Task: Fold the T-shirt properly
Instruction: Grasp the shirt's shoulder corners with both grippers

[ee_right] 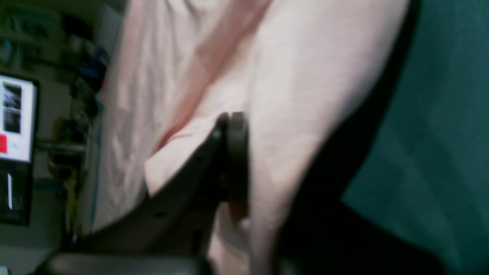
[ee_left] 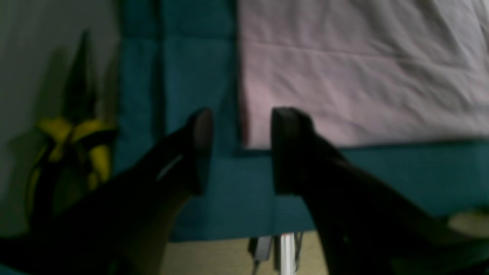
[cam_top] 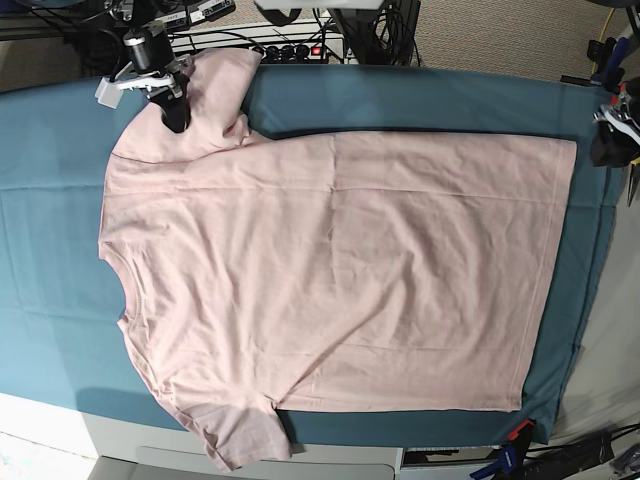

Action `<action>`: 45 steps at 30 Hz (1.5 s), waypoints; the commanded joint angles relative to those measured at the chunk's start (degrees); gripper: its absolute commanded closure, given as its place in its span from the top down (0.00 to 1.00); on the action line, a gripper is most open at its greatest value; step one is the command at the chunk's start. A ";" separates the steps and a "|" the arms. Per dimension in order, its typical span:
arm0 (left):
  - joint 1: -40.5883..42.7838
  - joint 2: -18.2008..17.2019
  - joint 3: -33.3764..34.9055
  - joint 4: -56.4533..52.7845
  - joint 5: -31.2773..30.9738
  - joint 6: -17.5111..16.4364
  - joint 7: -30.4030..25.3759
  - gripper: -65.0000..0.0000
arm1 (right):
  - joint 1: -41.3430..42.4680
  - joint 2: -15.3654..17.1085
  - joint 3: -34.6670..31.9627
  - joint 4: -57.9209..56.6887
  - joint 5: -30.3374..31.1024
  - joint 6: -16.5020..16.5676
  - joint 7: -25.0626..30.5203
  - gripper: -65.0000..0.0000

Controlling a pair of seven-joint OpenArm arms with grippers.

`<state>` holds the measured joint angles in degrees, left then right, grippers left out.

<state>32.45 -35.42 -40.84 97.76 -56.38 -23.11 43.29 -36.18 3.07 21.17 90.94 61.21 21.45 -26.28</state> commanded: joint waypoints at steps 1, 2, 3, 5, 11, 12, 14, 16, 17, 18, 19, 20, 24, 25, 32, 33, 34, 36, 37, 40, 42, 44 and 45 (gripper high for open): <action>-0.42 -1.25 -0.55 -0.04 -0.55 0.61 -1.03 0.41 | -1.79 0.68 -0.50 -0.83 -6.12 -4.35 -6.34 0.00; -1.07 -1.25 -0.55 -1.05 -0.61 0.94 -0.76 0.41 | -1.95 1.33 -0.50 -0.83 -6.32 -4.35 -6.34 0.00; -1.84 -1.29 -0.55 -2.47 -1.05 1.07 -0.48 0.41 | -1.97 1.90 -0.48 -0.83 -6.47 -4.33 -6.38 0.00; -3.93 -1.29 -0.55 -5.75 -3.10 1.03 0.52 0.41 | -1.97 2.80 -0.48 -0.83 -6.47 -4.33 -6.36 0.00; -11.37 -2.73 -0.55 -18.58 -10.73 -1.33 4.09 0.40 | -1.92 3.54 -0.50 -0.66 -6.86 -4.31 -6.32 0.00; -12.17 -3.13 -0.55 -20.65 -12.11 -2.05 4.79 0.40 | -1.92 3.54 -0.50 -0.66 -6.86 -4.31 -6.29 0.00; -13.38 -3.85 -0.48 -24.46 -15.12 -2.45 5.95 0.39 | -1.92 3.56 -0.50 -0.66 -6.86 -4.31 -6.27 0.00; -14.10 -4.17 0.07 -27.39 -17.35 -3.32 6.82 0.39 | -1.90 3.56 -0.50 -0.63 -6.86 -4.31 -6.27 0.00; -14.27 -4.24 0.61 -28.50 -18.67 -3.98 7.48 0.39 | -1.90 3.56 -0.50 -0.63 -6.86 -4.31 -6.27 0.00; -14.38 -4.24 1.70 -29.20 -19.50 -4.00 7.87 0.39 | -1.90 3.56 -0.50 -0.63 -6.88 -4.31 -6.27 0.00; -14.36 -4.24 3.08 -29.51 -19.98 -4.15 8.00 0.39 | -1.90 3.56 -0.50 -0.63 -6.88 -4.31 -6.25 0.00; -14.38 -4.15 4.72 -29.51 -20.44 -4.66 8.20 0.39 | -1.90 3.56 -0.50 -0.61 -6.88 -4.31 -6.16 0.00; -15.82 -3.78 11.85 -29.40 -20.72 -5.49 8.39 0.39 | -1.90 3.56 -0.50 -0.61 -7.23 -4.28 -6.05 0.00; -16.46 -3.58 13.18 -29.40 -20.35 -5.46 8.37 0.39 | -1.90 3.56 -0.50 -0.61 -7.34 -4.28 -6.03 0.00; -17.92 -3.80 15.32 -29.40 -19.30 -5.44 8.63 0.39 | -1.90 3.43 -0.50 -0.61 -8.37 -4.28 -5.62 0.00; -17.81 -3.82 15.32 -29.40 -19.43 -5.46 8.94 0.39 | -1.90 3.41 -0.50 -0.61 -8.35 -4.28 -5.62 0.00; -17.77 -3.78 15.32 -29.40 -19.54 -5.46 9.38 0.39 | -1.90 3.41 -0.50 -0.61 -8.37 -4.31 -5.62 0.00; -17.03 -3.78 15.32 -29.40 -20.44 -5.49 9.57 0.39 | -1.90 3.41 -0.50 -0.61 -8.37 -4.28 -5.62 0.00; -16.57 -3.80 15.32 -29.40 -20.81 -5.51 9.84 0.39 | -1.90 3.41 -0.50 -0.61 -8.37 -4.28 -5.64 0.00; -14.80 -3.76 15.32 -29.35 -22.34 -6.80 10.45 0.39 | -1.90 3.41 -0.50 -0.61 -8.37 -4.28 -5.62 0.00; -13.79 -3.78 15.32 -29.35 -23.17 -6.80 10.75 0.39 | -1.92 3.41 -0.50 -0.61 -8.37 -4.28 -5.62 0.00; -13.25 -3.76 15.32 -29.35 -23.39 -6.84 10.78 0.39 | -1.90 3.43 -0.50 -0.61 -8.37 -4.31 -5.62 0.00; -13.22 -3.74 15.32 -29.35 -23.39 -6.84 10.78 0.37 | -1.92 3.43 -0.50 -0.61 -8.35 -4.28 -5.57 0.00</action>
<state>18.09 -38.46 -25.54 68.40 -80.12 -31.14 51.33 -36.53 6.37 20.67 91.18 58.57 22.35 -26.92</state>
